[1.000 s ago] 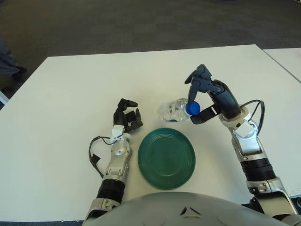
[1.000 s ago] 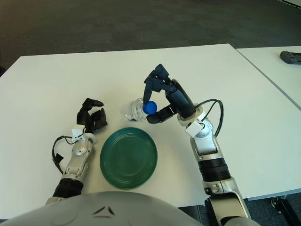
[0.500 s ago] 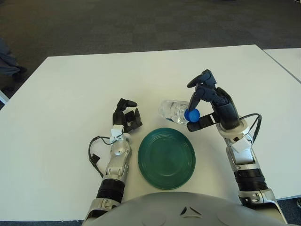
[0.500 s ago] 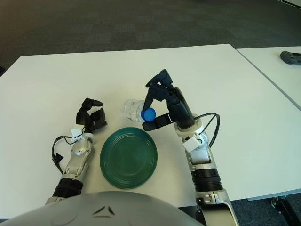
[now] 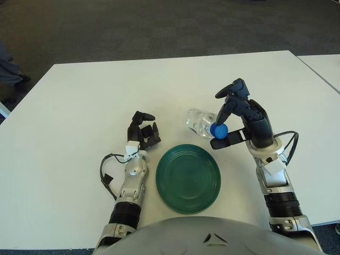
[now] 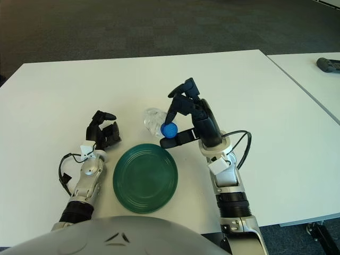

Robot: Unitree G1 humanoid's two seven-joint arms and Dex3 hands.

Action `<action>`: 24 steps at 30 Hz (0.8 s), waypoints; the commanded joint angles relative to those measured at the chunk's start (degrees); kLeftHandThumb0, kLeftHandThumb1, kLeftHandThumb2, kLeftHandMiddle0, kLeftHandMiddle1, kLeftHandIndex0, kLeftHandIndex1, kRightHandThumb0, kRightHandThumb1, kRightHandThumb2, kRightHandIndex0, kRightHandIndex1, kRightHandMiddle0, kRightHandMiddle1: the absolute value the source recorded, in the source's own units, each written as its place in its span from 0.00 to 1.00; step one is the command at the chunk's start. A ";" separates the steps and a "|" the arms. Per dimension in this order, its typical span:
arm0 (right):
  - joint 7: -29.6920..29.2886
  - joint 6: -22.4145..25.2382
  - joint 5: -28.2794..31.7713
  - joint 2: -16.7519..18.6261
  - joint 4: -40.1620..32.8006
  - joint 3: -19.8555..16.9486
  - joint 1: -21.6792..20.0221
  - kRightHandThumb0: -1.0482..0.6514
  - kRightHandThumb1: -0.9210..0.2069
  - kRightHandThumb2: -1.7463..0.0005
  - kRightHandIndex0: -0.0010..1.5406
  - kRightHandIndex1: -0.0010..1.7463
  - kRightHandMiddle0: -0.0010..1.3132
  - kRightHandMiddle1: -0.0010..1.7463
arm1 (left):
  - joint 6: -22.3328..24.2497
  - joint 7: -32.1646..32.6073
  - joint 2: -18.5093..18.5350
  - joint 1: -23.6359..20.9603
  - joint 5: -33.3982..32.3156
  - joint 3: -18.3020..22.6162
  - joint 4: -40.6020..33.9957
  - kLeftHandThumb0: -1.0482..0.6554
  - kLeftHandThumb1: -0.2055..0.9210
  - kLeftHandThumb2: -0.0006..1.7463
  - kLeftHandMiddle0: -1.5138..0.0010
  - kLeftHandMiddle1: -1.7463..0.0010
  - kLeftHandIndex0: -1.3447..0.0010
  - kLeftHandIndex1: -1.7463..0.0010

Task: Put the bottle into the plate.

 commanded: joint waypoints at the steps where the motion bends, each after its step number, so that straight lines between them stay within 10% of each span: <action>1: -1.23 -1.17 0.22 0.40 -0.39 -0.48 -0.78 0.35 0.24 0.40 0.83 1.00 0.76 1.00 | 0.96 -0.06 -2.46 0.13 -0.44 0.18 0.70 0.34 0.53 0.70 0.16 0.00 0.58 0.00; 24: -1.07 -1.34 1.06 -0.29 0.33 -0.86 -1.28 0.35 0.23 0.41 0.83 1.00 0.76 1.00 | 1.28 0.71 -2.89 -0.66 0.20 -0.03 1.44 0.35 0.54 0.69 0.15 0.00 0.59 0.00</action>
